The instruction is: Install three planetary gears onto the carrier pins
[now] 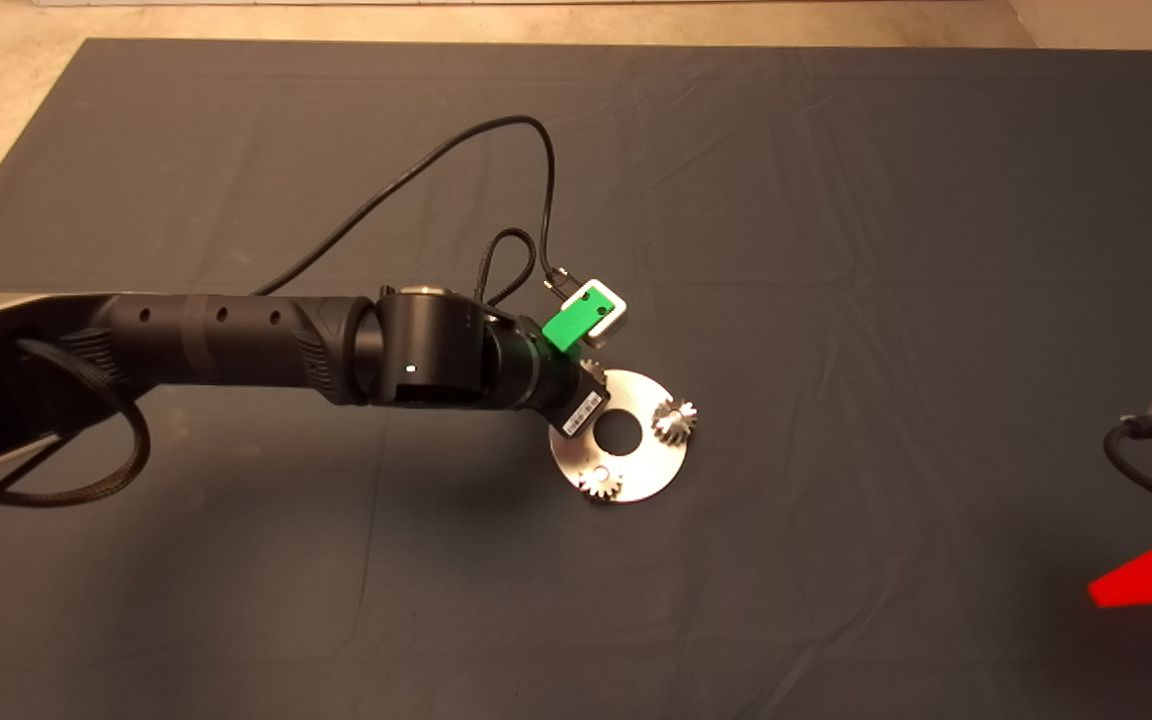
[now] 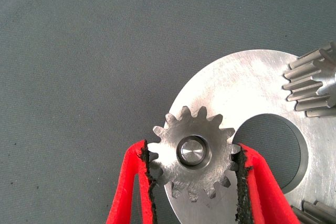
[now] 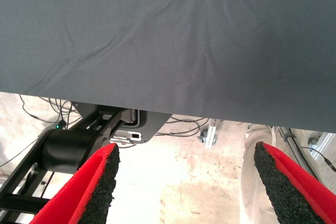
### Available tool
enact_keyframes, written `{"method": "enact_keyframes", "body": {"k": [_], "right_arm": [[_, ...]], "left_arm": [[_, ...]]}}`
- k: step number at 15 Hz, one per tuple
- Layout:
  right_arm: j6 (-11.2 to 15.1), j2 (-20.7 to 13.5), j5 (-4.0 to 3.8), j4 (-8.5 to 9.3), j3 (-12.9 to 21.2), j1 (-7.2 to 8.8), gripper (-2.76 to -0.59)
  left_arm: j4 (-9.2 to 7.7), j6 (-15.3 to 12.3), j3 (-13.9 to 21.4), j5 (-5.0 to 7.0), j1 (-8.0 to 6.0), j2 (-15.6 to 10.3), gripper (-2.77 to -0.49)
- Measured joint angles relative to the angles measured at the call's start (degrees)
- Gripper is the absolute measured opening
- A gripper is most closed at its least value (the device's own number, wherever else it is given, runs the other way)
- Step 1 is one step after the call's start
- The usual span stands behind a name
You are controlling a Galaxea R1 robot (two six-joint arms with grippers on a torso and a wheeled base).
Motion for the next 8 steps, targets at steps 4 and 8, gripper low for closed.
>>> {"method": "enact_keyframes", "body": {"k": [4, 8], "right_arm": [[0.0, 0.0, 0.0, 0.0, 0.0, 0.0, -1.47], [0.0, 0.0, 0.02, 0.01, 0.0, 0.0, -1.47]], "left_arm": [[0.0, 0.0, 0.0, 0.01, -0.02, 0.0, -2.66], [-0.02, 0.0, 0.0, 0.01, -0.02, 0.0, -2.57]]}}
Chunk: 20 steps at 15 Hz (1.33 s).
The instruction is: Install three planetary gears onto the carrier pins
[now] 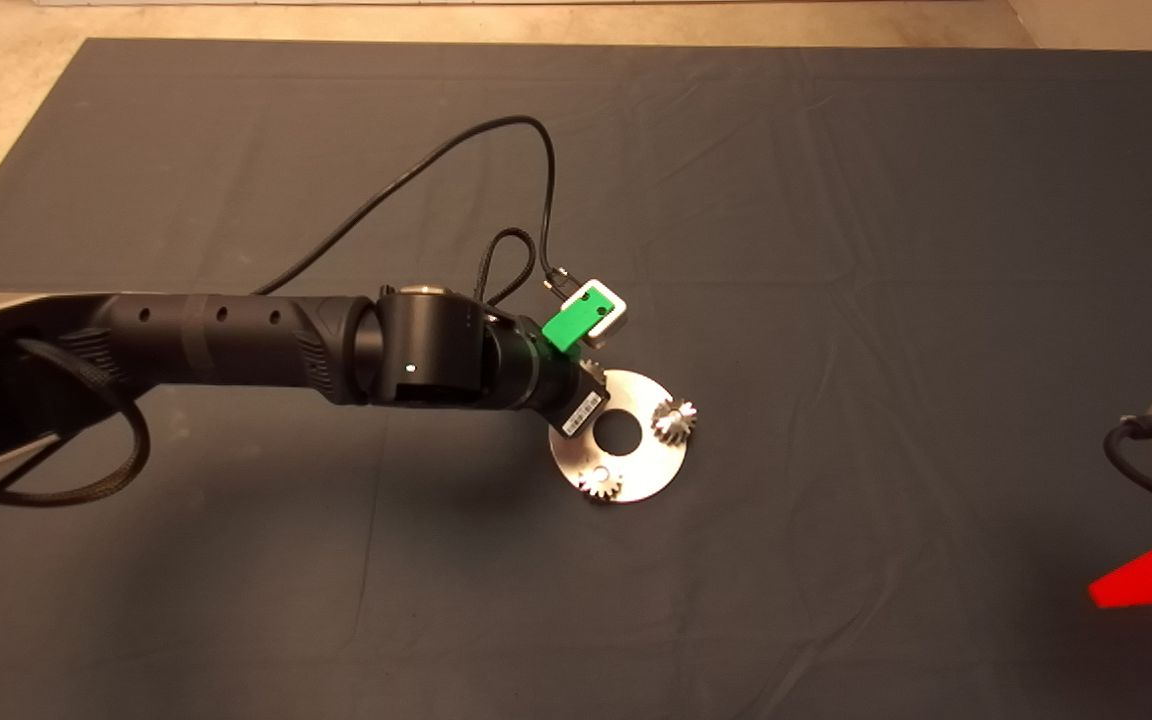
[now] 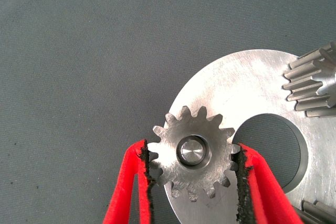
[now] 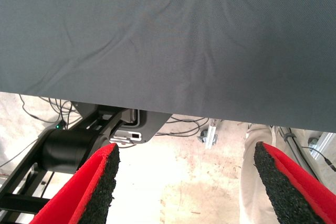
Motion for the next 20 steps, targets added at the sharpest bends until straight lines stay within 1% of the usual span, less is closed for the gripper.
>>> {"method": "enact_keyframes", "body": {"k": [1, 2, 5, 7, 8, 9, 11, 16, 17, 19, 20], "right_arm": [[0.0, 0.0, -0.02, -0.01, 0.0, 0.0, -1.47], [0.0, 0.0, -0.02, -0.01, 0.0, 0.0, -1.47], [0.0, 0.0, -0.02, -0.01, 0.0, 0.0, -1.47], [0.0, 0.0, -0.02, -0.01, 0.0, 0.0, -1.47], [0.0, 0.0, -0.01, -0.01, 0.0, 0.0, -1.47], [0.0, -0.2, -0.04, -0.01, 0.0, 0.0, -1.47], [0.0, -0.6, -0.02, -0.01, 0.0, 0.01, -1.47], [0.0, -1.2, 0.03, 0.06, 0.1, 0.01, -1.47], [0.0, -1.3, -0.02, 0.06, 0.1, 0.01, -1.47], [-0.1, -1.3, -0.02, 0.06, 0.1, 0.01, -1.47], [-0.2, -1.3, -0.02, 0.06, 0.1, 0.04, -1.47]], "left_arm": [[0.0, 0.0, 0.0, 0.0, 0.0, 0.0, -2.55], [-0.01, 0.0, 0.0, 0.0, 0.01, 0.0, -2.46], [-0.01, 0.0, 0.0, 0.02, 0.0, 0.0, -2.46], [-0.04, 0.0, 0.0, 0.02, 0.0, 0.0, -2.34], [-0.04, 0.0, 0.0, 0.02, 0.0, 0.0, -2.34], [-0.04, 0.0, 0.0, 0.0, 0.0, 0.0, -2.27], [-0.04, 0.0, 0.0, 0.0, -0.02, 0.0, -2.23], [-0.01, -0.2, 0.3, 0.0, -0.02, 0.0, -1.9], [-0.04, -0.2, 0.6, 0.0, -0.02, 0.0, -1.83], [-0.04, -0.2, 1.4, 0.02, -0.02, -0.4, -1.79], [-0.04, -0.3, 2.3, 0.05, -0.05, -0.9, -1.7]]}}
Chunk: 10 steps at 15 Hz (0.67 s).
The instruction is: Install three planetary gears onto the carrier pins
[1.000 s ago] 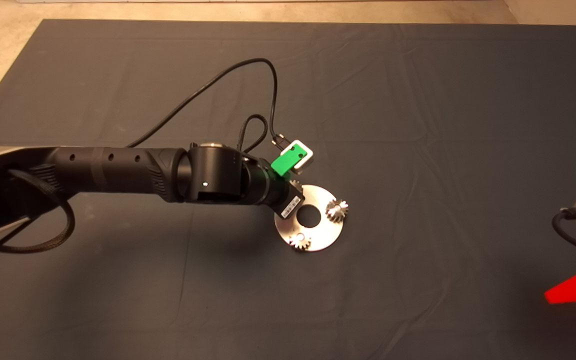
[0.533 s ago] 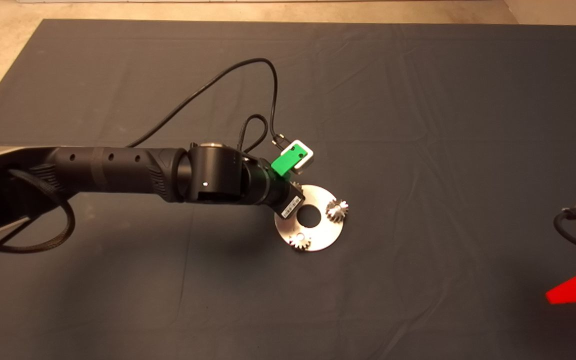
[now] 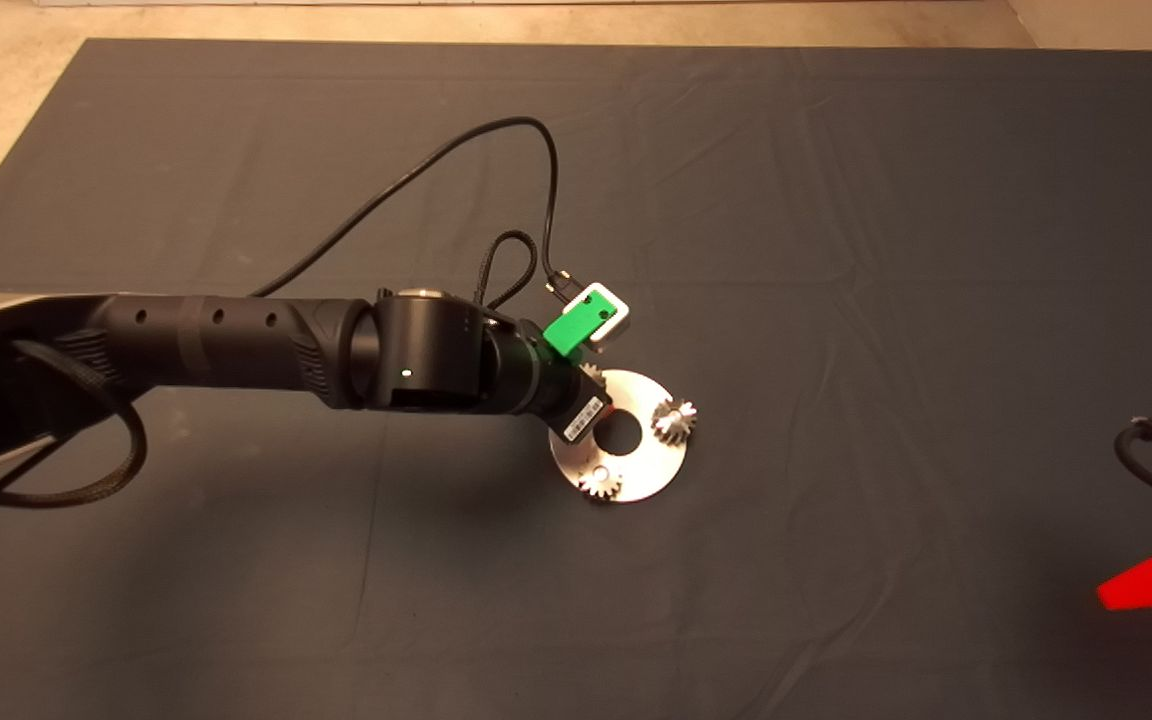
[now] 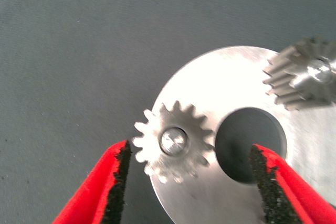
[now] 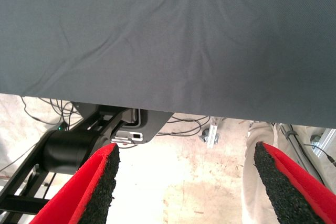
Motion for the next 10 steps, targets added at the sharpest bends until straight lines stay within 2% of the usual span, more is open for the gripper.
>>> {"method": "enact_keyframes", "body": {"k": [2, 4, 6, 8, 9, 10], "right_arm": [[0.0, 0.0, -0.05, -0.02, 0.0, 0.02, -1.47], [-0.1, 0.4, -0.09, -0.05, -0.1, 0.12, -1.47], [-0.3, 2.5, -0.09, -0.07, -0.6, 0.13, -1.47], [-0.3, 5.6, -0.38, -0.18, -2.0, 0.16, -1.47], [-0.3, 6.4, -0.87, -0.54, -2.7, 0.16, -1.47], [-0.3, 7.7, -2.41, -0.99, -3.6, 0.35, -1.47]], "left_arm": [[-0.62, -0.9, 2.8, -0.02, -0.9, -2.8, -1.65], [-2.62, -2.5, 4.2, 0.19, -2.87, -7.0, -1.65], [-8.25, -3.7, 4.9, 0.65, -4.34, -11.7, -1.65], [-14.38, -5.0, 8.5, 1.31, -5.86, -19.0, -1.65], [-16.21, -5.5, 11.2, 3.11, -7.17, -23.5, -1.65], [-17.05, -6.2, 13.5, 6.39, -8.27, -27.3, -1.65]]}}
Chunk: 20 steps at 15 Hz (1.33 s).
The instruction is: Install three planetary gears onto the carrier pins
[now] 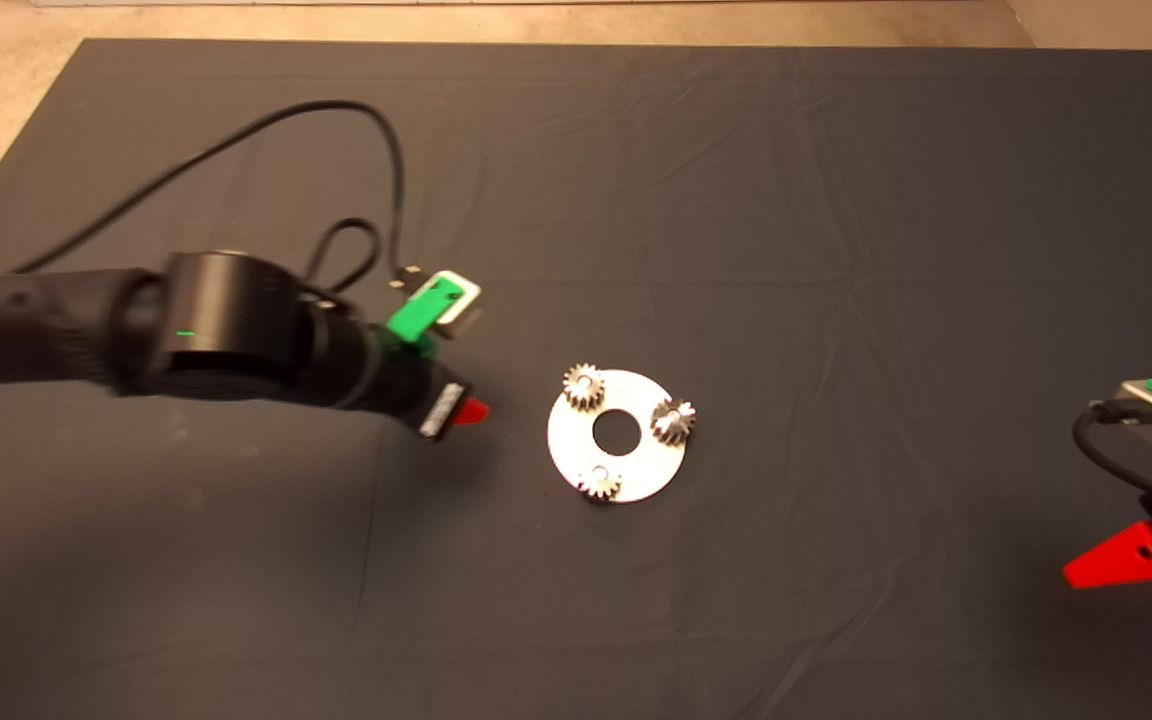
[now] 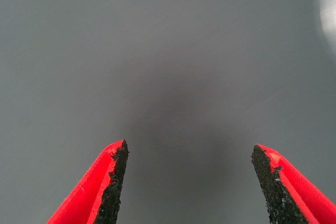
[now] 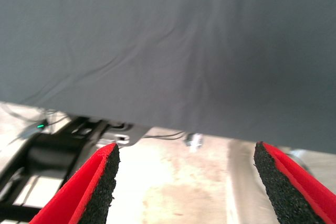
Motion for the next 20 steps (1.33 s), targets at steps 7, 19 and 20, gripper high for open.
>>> {"method": "enact_keyframes", "body": {"k": [7, 19, 20], "right_arm": [[0.1, 3.6, -1.26, -0.41, 0.2, 0.26, -1.47], [1.6, 3.4, -1.35, -0.41, 2.7, -0.24, -1.47], [1.8, 3.4, -1.34, -0.41, 2.9, -0.24, -1.47]], "left_arm": [[-20.99, -4.7, 16.1, 15.73, -6.9, -24.6, -1.65], [-34.85, -12.4, 21.2, 15.36, -9.51, -29.6, -1.65], [-34.9, -12.4, 21.2, 15.36, -9.52, -29.6, -1.65]]}}
